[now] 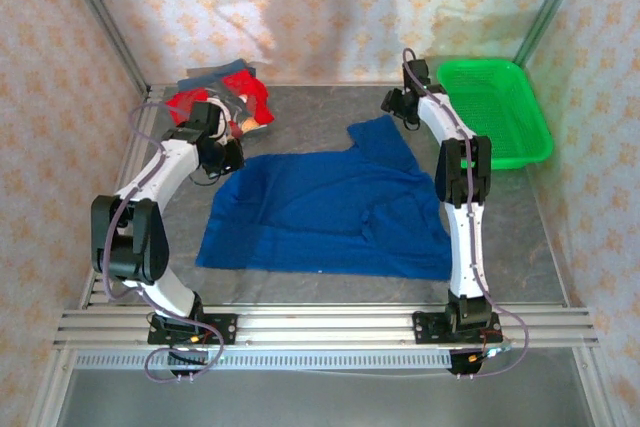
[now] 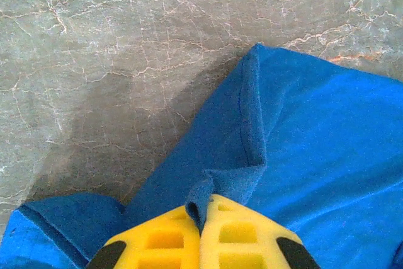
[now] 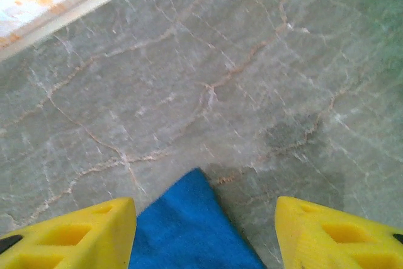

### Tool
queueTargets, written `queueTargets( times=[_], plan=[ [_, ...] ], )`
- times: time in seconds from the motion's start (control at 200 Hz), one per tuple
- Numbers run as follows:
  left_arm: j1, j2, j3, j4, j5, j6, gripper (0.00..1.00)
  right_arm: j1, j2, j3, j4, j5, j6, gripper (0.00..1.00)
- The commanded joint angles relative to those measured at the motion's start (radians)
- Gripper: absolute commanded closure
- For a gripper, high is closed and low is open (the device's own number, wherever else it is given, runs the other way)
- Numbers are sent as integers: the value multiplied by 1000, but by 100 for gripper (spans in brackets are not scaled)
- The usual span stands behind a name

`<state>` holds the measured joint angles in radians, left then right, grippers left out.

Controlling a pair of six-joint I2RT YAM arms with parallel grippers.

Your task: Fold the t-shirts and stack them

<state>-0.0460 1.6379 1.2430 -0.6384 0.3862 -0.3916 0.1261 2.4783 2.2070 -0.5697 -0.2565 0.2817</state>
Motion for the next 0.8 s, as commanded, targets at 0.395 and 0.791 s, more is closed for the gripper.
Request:
queueTargets(
  times=[0.395, 0.791],
  plan=[
    [-10, 59, 97, -5, 26, 13, 100, 43, 152, 190, -114, 34, -53, 45],
    [-7, 90, 112, -12, 28, 32, 100, 66, 179, 207, -159, 66, -40, 60]
  ],
)
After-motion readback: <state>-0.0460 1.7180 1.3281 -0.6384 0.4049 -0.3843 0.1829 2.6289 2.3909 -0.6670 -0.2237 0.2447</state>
